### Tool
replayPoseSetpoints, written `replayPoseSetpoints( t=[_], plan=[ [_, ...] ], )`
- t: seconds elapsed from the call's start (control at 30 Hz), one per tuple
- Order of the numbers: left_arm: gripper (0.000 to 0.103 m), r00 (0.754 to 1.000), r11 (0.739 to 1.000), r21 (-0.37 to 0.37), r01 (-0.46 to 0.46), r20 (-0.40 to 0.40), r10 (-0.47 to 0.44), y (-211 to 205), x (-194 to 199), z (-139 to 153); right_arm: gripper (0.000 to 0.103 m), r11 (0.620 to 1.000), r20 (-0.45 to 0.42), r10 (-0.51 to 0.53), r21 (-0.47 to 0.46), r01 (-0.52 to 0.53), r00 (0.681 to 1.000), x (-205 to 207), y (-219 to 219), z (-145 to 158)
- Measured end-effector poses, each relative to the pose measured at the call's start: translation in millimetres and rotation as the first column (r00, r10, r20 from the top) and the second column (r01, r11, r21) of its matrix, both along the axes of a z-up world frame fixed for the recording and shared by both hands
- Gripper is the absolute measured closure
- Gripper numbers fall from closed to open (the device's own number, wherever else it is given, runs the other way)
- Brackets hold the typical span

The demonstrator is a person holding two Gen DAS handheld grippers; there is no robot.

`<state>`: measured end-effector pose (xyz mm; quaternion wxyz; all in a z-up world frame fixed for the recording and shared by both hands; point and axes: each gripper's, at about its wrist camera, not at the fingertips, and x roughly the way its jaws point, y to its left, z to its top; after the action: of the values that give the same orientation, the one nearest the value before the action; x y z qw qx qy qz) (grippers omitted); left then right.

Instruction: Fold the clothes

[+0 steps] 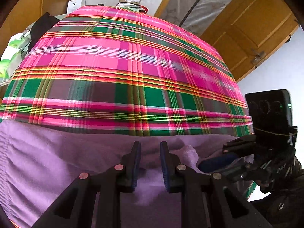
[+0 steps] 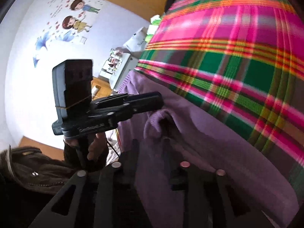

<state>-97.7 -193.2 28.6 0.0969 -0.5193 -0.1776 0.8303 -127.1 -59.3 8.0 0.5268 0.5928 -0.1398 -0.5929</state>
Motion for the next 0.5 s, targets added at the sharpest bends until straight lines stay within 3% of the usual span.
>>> replayPoseSetpoints(
  t=[0.5],
  plan=[
    [0.082, 0.999, 0.998, 0.039, -0.04, 0.006, 0.04, -16.3, 1.7, -6.5, 0.069, 1.0, 0.11, -0.006, -0.004, 0.006, 0.994, -25.0, -31.2, -22.2]
  ],
)
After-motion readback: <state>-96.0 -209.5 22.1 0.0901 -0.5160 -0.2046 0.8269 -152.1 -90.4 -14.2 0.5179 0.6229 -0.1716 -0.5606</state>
